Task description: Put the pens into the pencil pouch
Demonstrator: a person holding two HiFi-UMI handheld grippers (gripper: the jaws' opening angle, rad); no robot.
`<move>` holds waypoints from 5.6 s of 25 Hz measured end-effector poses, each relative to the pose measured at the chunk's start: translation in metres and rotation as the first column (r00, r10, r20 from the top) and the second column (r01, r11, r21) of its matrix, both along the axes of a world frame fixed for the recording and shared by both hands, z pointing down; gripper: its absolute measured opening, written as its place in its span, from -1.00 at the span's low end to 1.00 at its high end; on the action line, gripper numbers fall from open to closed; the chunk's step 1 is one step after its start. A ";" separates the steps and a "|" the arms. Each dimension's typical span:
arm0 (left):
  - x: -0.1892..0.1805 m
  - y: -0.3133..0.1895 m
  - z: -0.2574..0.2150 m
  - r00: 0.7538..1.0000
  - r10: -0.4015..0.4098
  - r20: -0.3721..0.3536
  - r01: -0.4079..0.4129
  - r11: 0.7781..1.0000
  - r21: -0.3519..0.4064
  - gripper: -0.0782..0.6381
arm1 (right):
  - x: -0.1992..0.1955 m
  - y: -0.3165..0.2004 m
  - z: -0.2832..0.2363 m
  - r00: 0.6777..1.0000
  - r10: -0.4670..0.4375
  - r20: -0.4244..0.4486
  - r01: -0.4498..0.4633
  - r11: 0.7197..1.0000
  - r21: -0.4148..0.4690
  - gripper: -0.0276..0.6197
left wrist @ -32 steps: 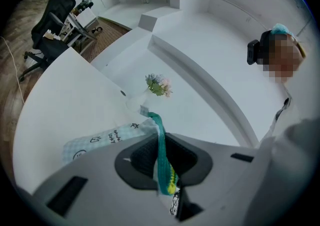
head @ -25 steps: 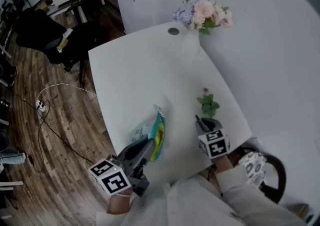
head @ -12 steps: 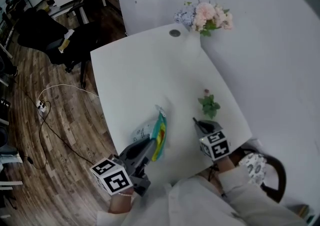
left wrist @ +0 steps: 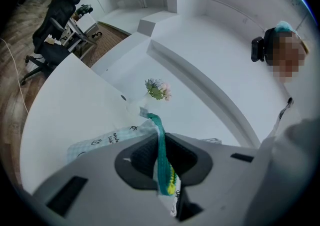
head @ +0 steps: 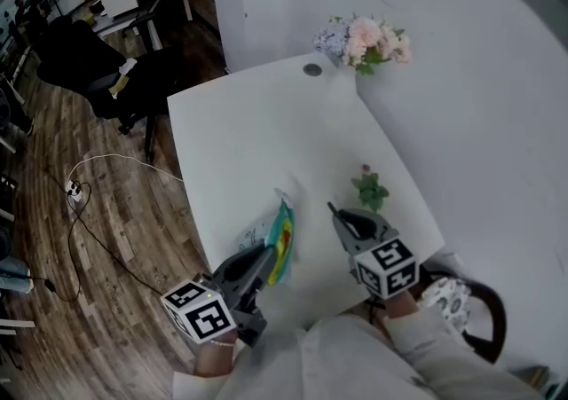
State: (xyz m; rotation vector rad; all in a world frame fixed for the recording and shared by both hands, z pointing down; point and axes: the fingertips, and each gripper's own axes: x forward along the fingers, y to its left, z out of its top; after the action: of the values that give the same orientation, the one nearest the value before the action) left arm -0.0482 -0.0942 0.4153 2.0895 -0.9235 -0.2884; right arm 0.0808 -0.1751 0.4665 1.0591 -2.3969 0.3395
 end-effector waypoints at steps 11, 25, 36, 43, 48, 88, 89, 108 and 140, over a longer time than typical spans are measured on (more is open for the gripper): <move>-0.005 0.006 0.002 1.000 -0.022 -0.014 0.022 1.000 0.010 -0.66 | -0.076 0.027 -0.118 0.934 -0.166 0.315 0.112 0.977 0.183 -0.79; -0.003 0.007 -0.001 1.000 -0.027 -0.006 0.027 1.000 0.008 -0.66 | -0.124 0.049 -0.187 0.755 -0.320 0.573 0.176 0.940 0.292 -0.79; -0.008 0.005 0.000 0.999 -0.047 -0.015 0.047 0.999 0.004 -0.66 | -0.139 0.047 -0.185 0.656 -0.345 0.672 0.196 0.937 0.290 -0.79; -0.013 0.003 -0.002 0.997 -0.062 -0.041 0.062 0.998 -0.003 -0.66 | -0.144 0.047 -0.167 0.644 -0.338 0.686 0.185 0.939 0.289 -0.79; -0.016 0.003 -0.002 0.996 -0.072 -0.055 0.071 0.997 -0.011 -0.66 | -0.146 0.047 -0.156 0.640 -0.349 0.684 0.177 0.934 0.310 -0.79; -0.024 0.001 -0.005 0.982 -0.107 -0.156 0.102 0.994 -0.043 -0.66 | -0.144 0.052 -0.131 0.631 -0.385 0.673 0.193 0.919 0.345 -0.79; -0.024 0.000 -0.005 0.982 -0.109 -0.158 0.103 0.994 -0.043 -0.66 | -0.142 0.052 -0.130 0.634 -0.379 0.674 0.191 0.921 0.338 -0.79; -0.029 -0.002 -0.011 0.982 -0.113 -0.150 0.112 0.994 -0.015 -0.66 | -0.110 0.054 -0.127 0.676 -0.322 0.662 0.134 0.938 0.319 -0.79; 0.025 0.010 0.046 0.900 0.182 0.397 -0.208 0.978 0.024 -0.66 | -0.045 0.073 -0.052 0.855 -0.044 0.516 0.037 0.999 0.024 -0.80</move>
State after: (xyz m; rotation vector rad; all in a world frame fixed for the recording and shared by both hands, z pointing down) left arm -0.0236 -0.0839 0.4615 2.3278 -0.9298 0.2201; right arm 0.0354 -0.1018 0.4140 1.0160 -2.8916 0.6689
